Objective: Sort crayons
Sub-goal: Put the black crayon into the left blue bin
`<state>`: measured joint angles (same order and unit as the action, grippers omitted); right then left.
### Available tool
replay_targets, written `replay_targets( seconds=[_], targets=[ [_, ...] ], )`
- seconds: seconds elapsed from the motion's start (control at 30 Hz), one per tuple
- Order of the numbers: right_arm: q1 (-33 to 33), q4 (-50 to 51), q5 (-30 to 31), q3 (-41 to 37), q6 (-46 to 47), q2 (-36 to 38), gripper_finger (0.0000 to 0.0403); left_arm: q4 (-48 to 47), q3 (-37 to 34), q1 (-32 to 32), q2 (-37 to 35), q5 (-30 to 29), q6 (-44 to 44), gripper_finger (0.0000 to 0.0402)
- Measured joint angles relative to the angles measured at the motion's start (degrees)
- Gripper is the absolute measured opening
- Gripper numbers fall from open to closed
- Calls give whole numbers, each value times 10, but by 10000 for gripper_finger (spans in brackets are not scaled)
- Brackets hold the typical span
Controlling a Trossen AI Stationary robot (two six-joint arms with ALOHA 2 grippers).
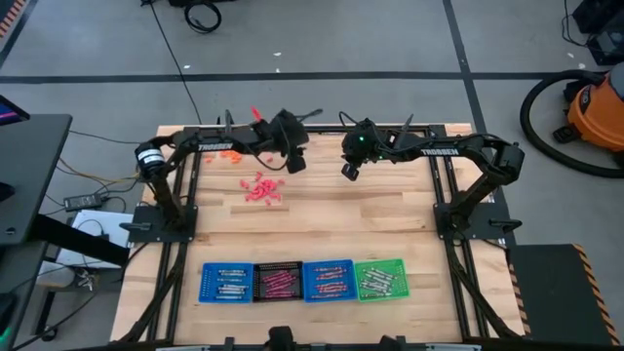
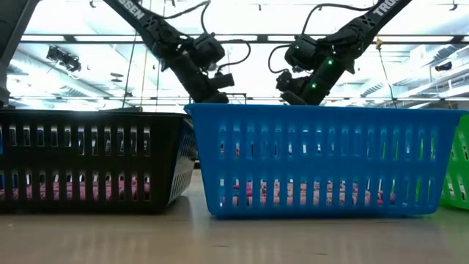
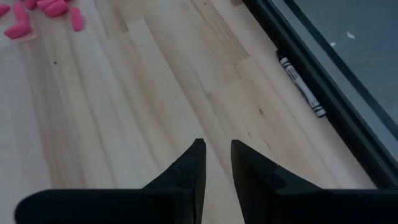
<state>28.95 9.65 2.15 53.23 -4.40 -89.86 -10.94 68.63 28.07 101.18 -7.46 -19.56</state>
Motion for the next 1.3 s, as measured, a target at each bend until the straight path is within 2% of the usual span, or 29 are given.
replay_targets(
  seconds=[0.1,0.27,0.4,0.53,0.67,0.8,0.93,1.03,1.3],
  targets=[
    [0,-1,19,0,-3,0,82,10,0,19,5,46,3,150],
    [10,-12,22,0,-16,0,82,10,21,26,16,53,2,150],
    [16,-27,14,0,-17,0,82,-25,75,25,47,64,-4,150],
    [16,-28,15,0,-21,0,82,-101,149,26,95,72,-28,150],
    [18,-2,40,0,-22,1,82,-149,204,36,132,110,-49,150],
    [34,-5,19,0,-49,0,82,-183,233,45,149,149,-50,150],
    [62,-40,-26,1,-58,-18,82,-191,223,45,140,156,-43,150],
    [72,-32,-35,28,-56,-58,82,-173,199,42,123,156,-33,150],
    [74,50,-47,176,-49,-185,82,-82,69,25,29,136,3,131]
  ],
)
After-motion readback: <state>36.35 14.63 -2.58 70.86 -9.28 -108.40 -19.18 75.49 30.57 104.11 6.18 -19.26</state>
